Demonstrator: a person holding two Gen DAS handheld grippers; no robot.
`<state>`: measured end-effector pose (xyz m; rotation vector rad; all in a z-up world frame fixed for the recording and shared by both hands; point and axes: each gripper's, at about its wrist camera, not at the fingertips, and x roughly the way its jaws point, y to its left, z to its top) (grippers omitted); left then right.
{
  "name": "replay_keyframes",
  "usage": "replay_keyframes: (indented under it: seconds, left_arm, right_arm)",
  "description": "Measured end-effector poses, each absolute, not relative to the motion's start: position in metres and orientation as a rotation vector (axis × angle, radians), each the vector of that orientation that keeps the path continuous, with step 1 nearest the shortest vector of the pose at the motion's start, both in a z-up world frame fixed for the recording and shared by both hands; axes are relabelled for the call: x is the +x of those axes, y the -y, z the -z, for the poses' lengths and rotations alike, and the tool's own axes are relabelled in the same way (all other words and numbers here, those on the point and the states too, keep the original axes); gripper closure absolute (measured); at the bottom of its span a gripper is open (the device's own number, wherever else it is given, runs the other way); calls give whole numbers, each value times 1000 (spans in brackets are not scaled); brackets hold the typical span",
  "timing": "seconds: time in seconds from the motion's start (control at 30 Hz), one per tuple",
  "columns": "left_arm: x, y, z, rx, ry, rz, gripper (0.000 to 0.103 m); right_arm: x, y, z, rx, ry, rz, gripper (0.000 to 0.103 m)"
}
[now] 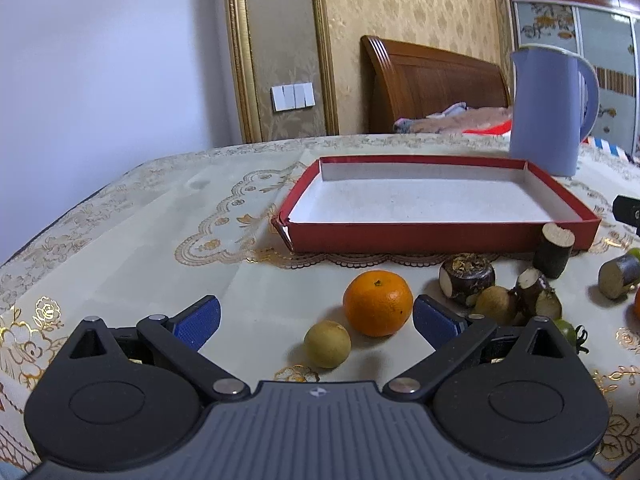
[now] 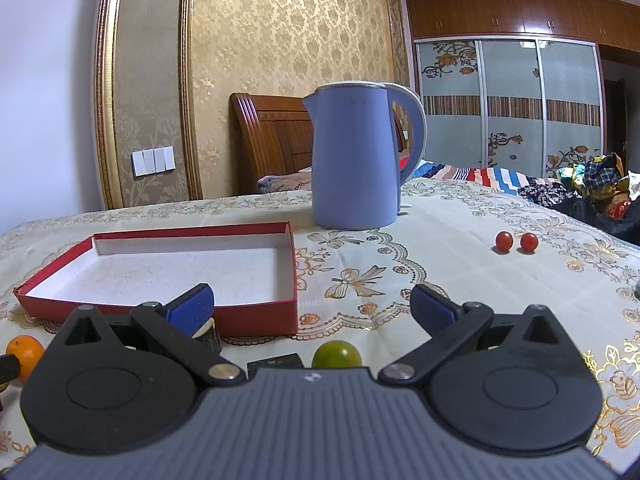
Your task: Organize fruits
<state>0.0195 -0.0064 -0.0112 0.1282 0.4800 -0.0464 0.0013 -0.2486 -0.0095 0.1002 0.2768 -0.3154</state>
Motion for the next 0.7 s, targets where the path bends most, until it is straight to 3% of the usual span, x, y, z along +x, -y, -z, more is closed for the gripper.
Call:
replay_keyframes:
  seconds: [0.37, 0.7]
  left_arm:
    - [-12, -16, 7, 162, -448, 84, 0]
    - [14, 3, 12, 206, -522, 46, 0]
  right_arm:
    - [4, 249, 11, 103, -290, 316, 0]
    - [5, 250, 11, 111, -303, 313, 0]
